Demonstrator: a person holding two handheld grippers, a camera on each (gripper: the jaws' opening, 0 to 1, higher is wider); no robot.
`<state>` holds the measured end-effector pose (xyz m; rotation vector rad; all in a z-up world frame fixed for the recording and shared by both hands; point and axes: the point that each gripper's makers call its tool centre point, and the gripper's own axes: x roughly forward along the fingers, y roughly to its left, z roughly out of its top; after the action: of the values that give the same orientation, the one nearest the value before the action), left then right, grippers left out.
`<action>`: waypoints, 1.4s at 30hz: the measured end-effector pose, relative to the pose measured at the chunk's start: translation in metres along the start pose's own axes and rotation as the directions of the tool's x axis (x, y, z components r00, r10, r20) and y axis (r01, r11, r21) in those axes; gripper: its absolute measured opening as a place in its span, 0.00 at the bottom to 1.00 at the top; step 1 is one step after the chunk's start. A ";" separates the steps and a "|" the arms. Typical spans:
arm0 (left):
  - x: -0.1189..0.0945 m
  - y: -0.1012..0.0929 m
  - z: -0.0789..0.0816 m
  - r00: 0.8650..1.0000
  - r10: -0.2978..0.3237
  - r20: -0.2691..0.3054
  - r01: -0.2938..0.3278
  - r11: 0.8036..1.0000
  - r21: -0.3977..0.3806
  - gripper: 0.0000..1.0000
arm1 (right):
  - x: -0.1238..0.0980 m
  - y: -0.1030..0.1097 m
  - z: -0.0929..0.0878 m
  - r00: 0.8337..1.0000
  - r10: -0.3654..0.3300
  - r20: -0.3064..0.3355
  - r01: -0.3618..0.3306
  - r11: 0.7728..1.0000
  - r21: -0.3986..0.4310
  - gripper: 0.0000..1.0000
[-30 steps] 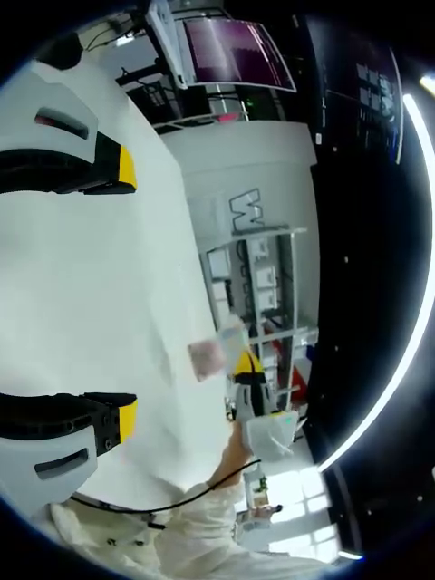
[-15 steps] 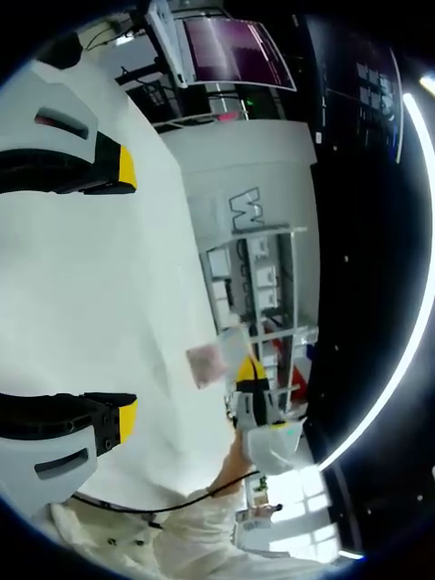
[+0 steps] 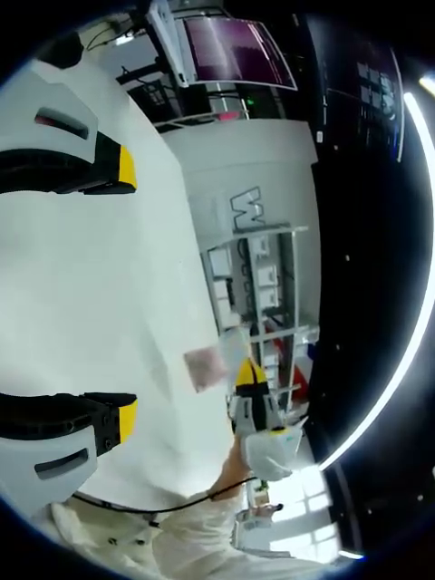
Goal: Open the resealable bag by pulling the two sides of the seal apart until the entire bag opening is separated and visibly accessible.
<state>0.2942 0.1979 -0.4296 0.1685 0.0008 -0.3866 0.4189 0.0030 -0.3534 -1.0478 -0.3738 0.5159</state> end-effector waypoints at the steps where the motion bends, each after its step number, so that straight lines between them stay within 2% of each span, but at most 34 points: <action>1: 0.000 0.000 0.000 1.000 0.000 0.001 0.000 1.000 0.000 0.90 | -0.001 0.000 0.001 1.000 -0.001 0.001 0.001 1.000 -0.006 0.00; 42: -0.001 -0.001 -0.006 1.000 0.000 -0.006 0.000 1.000 -0.011 0.90 | -0.021 0.011 0.012 1.000 0.005 0.016 -0.004 0.999 -0.049 0.00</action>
<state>0.2925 0.1980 -0.4353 0.1587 0.0085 -0.3859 0.3931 0.0043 -0.3590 -1.0924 -0.3997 0.5215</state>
